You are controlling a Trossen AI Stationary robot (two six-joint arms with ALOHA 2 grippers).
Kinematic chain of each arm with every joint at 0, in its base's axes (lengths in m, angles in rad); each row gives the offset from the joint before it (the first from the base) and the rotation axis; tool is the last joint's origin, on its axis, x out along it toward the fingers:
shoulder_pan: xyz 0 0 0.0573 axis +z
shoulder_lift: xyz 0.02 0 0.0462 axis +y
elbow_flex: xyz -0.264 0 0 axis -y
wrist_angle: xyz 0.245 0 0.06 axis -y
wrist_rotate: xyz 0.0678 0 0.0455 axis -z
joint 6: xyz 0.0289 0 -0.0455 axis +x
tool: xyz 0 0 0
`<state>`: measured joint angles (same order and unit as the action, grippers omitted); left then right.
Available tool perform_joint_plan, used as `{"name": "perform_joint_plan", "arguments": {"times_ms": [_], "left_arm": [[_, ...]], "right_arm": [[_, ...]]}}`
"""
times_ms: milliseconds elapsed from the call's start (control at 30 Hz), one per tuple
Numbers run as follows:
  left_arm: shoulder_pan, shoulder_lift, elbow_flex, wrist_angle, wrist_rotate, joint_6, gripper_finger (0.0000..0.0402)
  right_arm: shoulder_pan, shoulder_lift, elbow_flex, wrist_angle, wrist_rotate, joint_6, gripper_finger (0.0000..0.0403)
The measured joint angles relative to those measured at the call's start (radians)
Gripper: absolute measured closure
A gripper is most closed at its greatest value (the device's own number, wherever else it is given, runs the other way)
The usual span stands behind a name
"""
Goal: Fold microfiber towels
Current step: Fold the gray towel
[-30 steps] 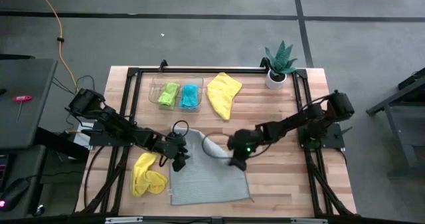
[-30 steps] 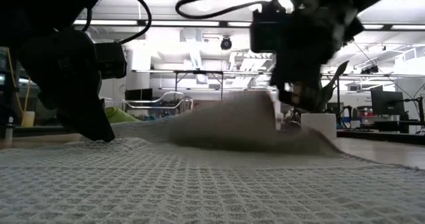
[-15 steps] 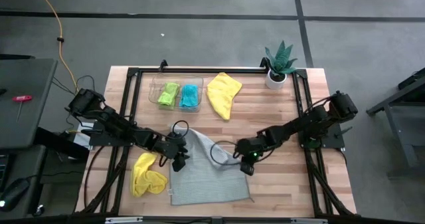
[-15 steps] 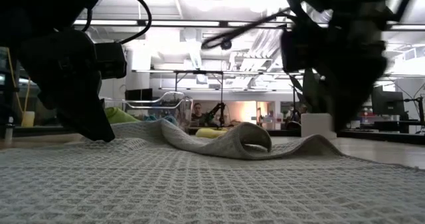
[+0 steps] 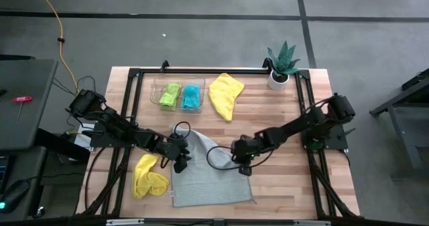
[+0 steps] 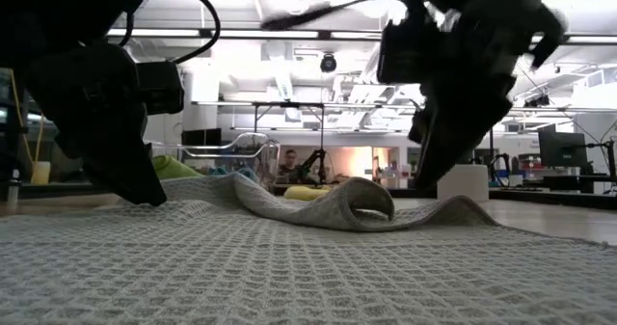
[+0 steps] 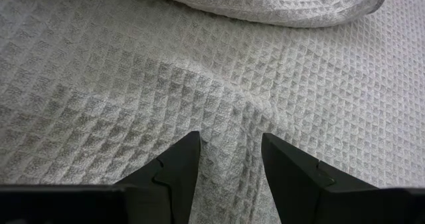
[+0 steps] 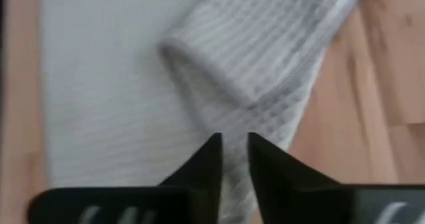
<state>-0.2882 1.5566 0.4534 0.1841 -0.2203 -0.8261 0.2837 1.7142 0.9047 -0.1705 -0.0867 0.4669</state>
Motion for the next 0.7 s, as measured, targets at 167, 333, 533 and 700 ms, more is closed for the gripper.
{"name": "perform_joint_plan", "arguments": {"times_ms": [167,333,533,700], "left_arm": [[0.0,0.0,0.0,0.0,-0.001,0.0,0.0245],[0.0,0.0,0.0,0.0,-0.001,0.0,0.0245],[0.0,0.0,0.0,0.001,-0.002,-0.009,0.0245],[-0.001,0.001,0.0,0.002,-0.015,-0.011,0.0245]], "right_arm": [[0.005,0.037,0.0,0.069,0.052,-0.004,0.0247],[0.005,0.065,0.0,0.081,0.077,0.003,0.0204],[0.005,0.094,0.0,0.116,0.15,0.049,0.0203],[0.005,0.1,0.0,0.129,0.171,0.049,0.0203]]}}
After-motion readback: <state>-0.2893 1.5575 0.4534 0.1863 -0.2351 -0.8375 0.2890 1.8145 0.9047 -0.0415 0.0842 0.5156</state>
